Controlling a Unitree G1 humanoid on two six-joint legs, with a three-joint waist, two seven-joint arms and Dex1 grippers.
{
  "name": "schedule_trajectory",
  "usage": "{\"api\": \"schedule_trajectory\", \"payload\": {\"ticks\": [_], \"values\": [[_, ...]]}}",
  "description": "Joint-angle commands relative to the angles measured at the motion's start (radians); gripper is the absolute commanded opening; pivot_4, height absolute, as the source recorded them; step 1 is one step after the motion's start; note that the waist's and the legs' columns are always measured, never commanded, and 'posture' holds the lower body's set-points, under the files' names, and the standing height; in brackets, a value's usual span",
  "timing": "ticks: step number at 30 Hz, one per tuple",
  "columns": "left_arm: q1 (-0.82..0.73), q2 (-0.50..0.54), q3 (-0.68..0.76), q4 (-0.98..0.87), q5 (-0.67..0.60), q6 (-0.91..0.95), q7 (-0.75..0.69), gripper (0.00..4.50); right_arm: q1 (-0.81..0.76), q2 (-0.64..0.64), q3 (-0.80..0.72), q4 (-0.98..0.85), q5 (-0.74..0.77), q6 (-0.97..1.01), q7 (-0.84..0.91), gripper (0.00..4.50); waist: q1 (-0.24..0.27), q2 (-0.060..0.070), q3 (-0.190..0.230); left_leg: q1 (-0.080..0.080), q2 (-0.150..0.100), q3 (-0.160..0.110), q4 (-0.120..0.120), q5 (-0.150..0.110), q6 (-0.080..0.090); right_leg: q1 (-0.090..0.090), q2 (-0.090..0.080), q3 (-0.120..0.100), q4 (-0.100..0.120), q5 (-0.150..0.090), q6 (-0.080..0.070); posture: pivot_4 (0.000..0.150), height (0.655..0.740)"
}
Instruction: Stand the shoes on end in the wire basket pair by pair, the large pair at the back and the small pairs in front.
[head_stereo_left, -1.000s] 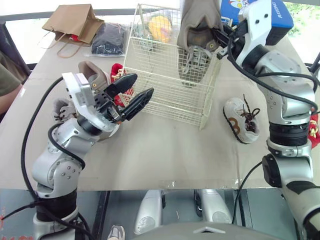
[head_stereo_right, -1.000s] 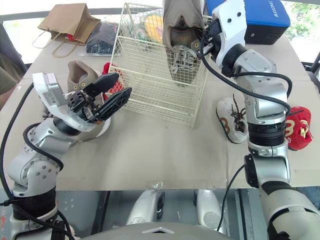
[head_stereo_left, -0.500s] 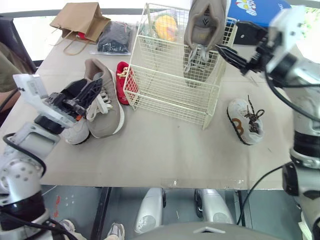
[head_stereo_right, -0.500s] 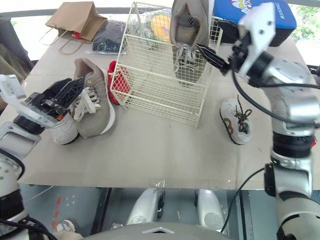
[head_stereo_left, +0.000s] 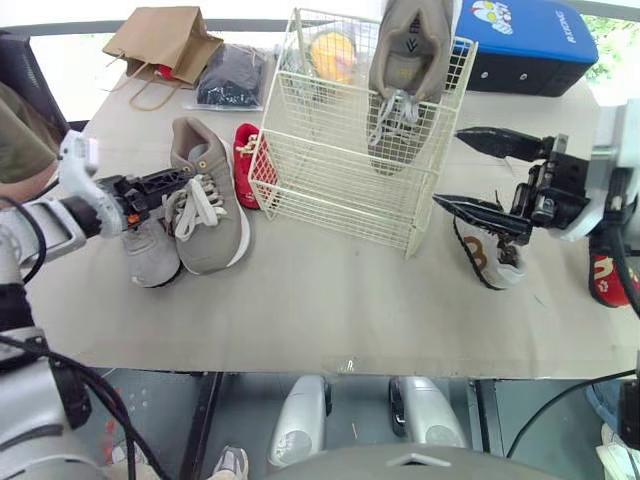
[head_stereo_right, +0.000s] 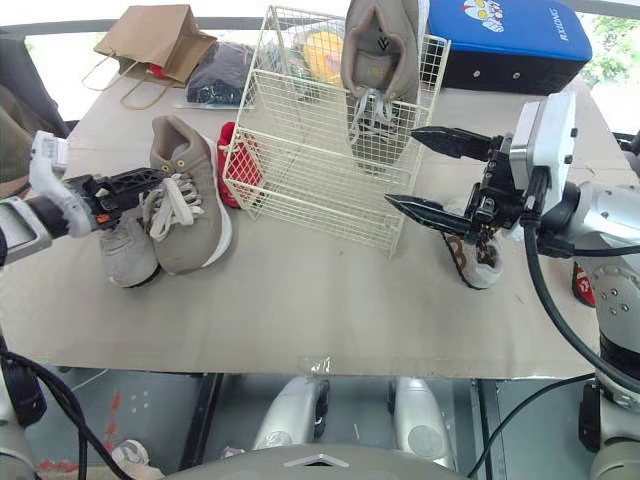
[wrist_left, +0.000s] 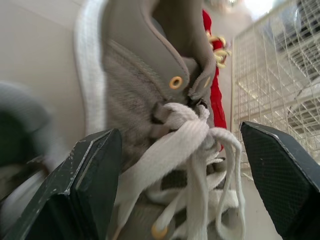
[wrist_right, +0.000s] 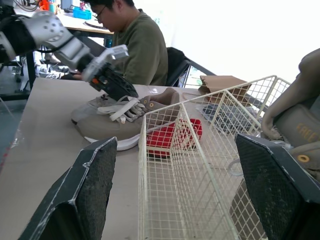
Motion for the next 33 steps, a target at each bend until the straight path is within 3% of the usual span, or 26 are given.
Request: {"api": "schedule_trajectory", "payload": {"ticks": [1,4,8,12,16,19,23,26,30,33], "values": [[-0.085,0.027,-0.103,0.123,0.150,-0.031,-0.087,4.10,0.024,-0.050,-0.052,-0.084,0.072,0.019,-0.008,3.60,0.000,0.000,0.000,0.000,0.000,0.000,0.000,0.000,0.000,0.000,0.000,0.000,0.000,0.000,0.000,0.150,0.7400],[-0.168,0.015,-0.206,0.256,0.286,-0.079,-0.156,4.10,0.050,-0.083,-0.055,-0.108,0.081,0.023,-0.024,3.60,-0.002,0.000,0.000,-0.001,0.000,0.001,0.000,0.000,0.000,0.000,0.000,0.000,-0.001,0.000,0.000,0.150,0.7400],[-0.233,-0.036,-0.345,0.356,0.397,-0.095,-0.359,4.10,0.065,-0.094,-0.049,-0.115,0.099,0.025,-0.052,3.60,-0.006,0.000,0.000,0.001,0.000,0.002,0.000,0.000,0.000,0.000,0.000,0.001,0.002,0.000,0.000,0.150,0.7400],[-0.283,-0.101,-0.408,0.426,0.470,-0.085,-0.495,2.97,0.072,-0.103,-0.024,-0.113,0.089,0.025,-0.062,3.64,0.010,0.003,-0.004,0.003,-0.001,0.002,0.001,0.000,0.001,0.002,-0.001,0.002,0.004,0.000,0.000,0.150,0.7400],[-0.301,-0.100,-0.374,0.453,0.508,-0.075,-0.550,1.27,0.072,-0.107,-0.022,-0.124,0.114,0.037,-0.078,3.64,0.027,0.003,-0.004,0.000,-0.002,0.001,0.002,0.000,0.001,0.001,-0.002,0.000,0.002,0.000,0.001,0.150,0.7400],[-0.282,-0.067,-0.232,0.458,0.461,-0.041,-0.506,0.54,0.076,-0.102,-0.005,-0.120,0.103,0.029,-0.083,3.64,0.025,0.003,-0.004,-0.001,-0.003,0.001,0.002,-0.001,0.001,0.001,-0.004,0.000,-0.001,0.000,0.001,0.150,0.7400],[-0.268,-0.025,0.035,0.370,0.353,0.087,-0.401,0.50,0.071,-0.091,0.005,-0.109,0.112,0.024,-0.084,3.64,0.014,0.000,-0.002,-0.002,-0.004,0.000,0.001,-0.001,0.002,0.001,-0.005,-0.001,-0.001,-0.001,0.002,0.150,0.7400],[-0.248,-0.013,0.214,0.188,0.314,0.176,-0.262,0.47,0.067,-0.088,-0.001,-0.096,0.119,0.019,-0.082,3.64,0.011,-0.005,0.001,-0.003,-0.003,-0.001,0.001,-0.001,0.002,0.000,-0.005,-0.002,0.000,-0.001,0.002,0.150,0.7400],[-0.425,-0.050,0.386,0.044,0.317,0.222,-0.015,0.46,0.066,-0.075,-0.021,-0.072,0.129,0.007,-0.094,3.64,0.015,-0.013,0.002,-0.003,-0.002,-0.001,0.003,-0.001,0.001,-0.001,-0.004,-0.002,0.004,-0.001,0.002,0.150,0.7400],[-0.585,-0.133,0.375,-0.008,0.329,0.059,0.083,0.46,0.056,-0.057,-0.025,-0.053,0.086,-0.020,-0.134,3.64,0.029,-0.016,0.001,-0.003,-0.003,-0.004,0.006,-0.001,0.001,0.000,-0.005,-0.005,0.006,-0.001,0.002,0.150,0.7400]]}}
